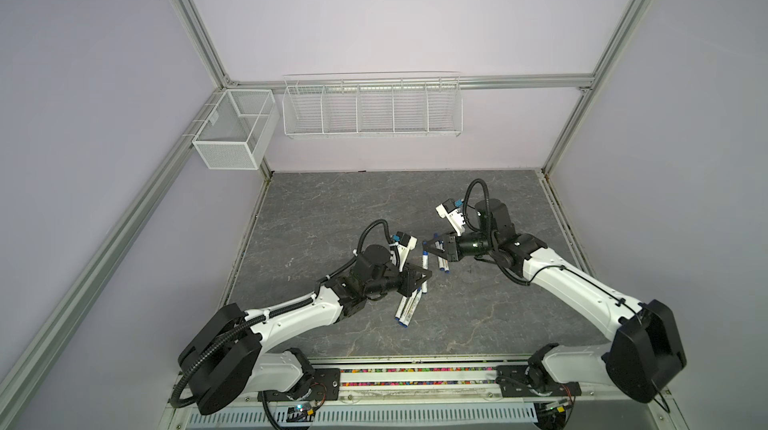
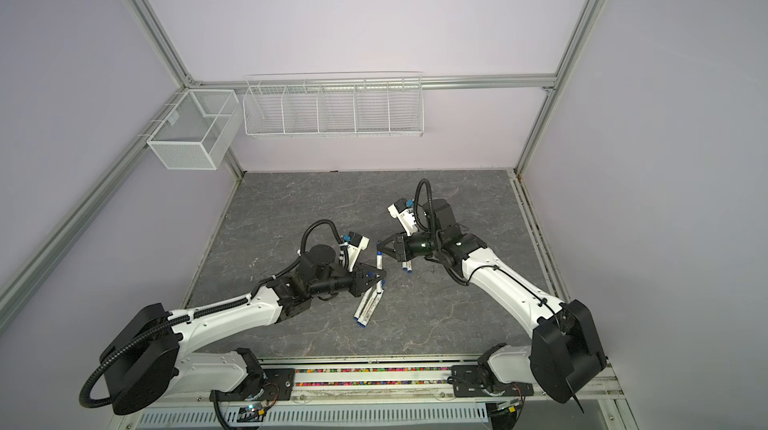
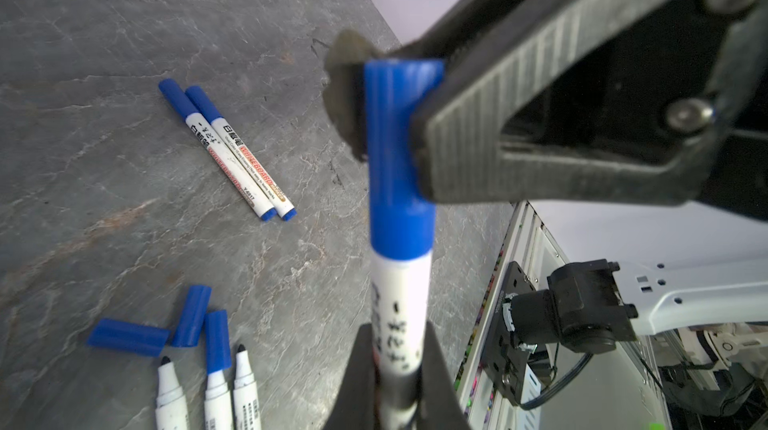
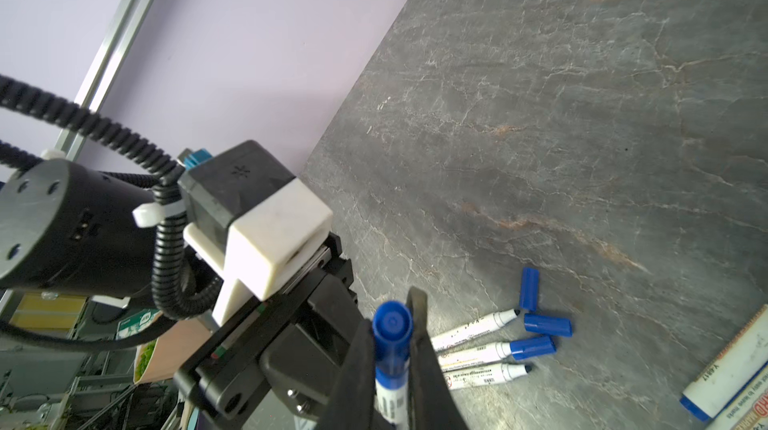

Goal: Insert the pens into the pen caps
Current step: 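Press the blue cap down onto the marker tip with the right gripper, then open the right gripper and draw it back from the capped marker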

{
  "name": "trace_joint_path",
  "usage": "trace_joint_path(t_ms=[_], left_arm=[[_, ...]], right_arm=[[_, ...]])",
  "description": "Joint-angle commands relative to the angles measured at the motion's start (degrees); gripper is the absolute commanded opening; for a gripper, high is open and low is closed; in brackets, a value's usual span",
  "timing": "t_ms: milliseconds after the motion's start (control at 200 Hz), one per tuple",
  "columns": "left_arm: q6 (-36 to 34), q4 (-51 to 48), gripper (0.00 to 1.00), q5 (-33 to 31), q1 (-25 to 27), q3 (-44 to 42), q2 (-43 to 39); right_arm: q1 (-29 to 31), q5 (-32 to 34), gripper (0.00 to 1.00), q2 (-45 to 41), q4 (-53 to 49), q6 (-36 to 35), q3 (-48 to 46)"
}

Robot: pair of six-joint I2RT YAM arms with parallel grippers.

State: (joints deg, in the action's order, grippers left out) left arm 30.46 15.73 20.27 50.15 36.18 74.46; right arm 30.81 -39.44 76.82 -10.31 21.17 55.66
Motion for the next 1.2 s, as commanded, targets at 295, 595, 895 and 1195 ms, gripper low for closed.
trace_joint_path(t_ms=[295,595,895,1195], left_arm=[[-0.56,3.47,0.0,-15.04,-3.32,3.53,-0.33],[-5.45,0.4,0.0,-18.75,-4.01,11.99,-0.53],[-5.12,2.14,0.0,-16.59,-5.58,16.6,0.76],[-3.28,1.97,0.0,-12.19,-5.96,12.75,1.13]], right_arm=[[3.39,-11.28,0.09,-0.2,-18.48,-2.22,-2.47],[5.71,-1.48,0.07,6.19,-26.82,-5.53,-2.07],[8.81,4.59,0.07,10.46,-32.43,-9.22,0.67],[6.02,6.61,0.07,4.78,-27.59,-7.12,0.97]])
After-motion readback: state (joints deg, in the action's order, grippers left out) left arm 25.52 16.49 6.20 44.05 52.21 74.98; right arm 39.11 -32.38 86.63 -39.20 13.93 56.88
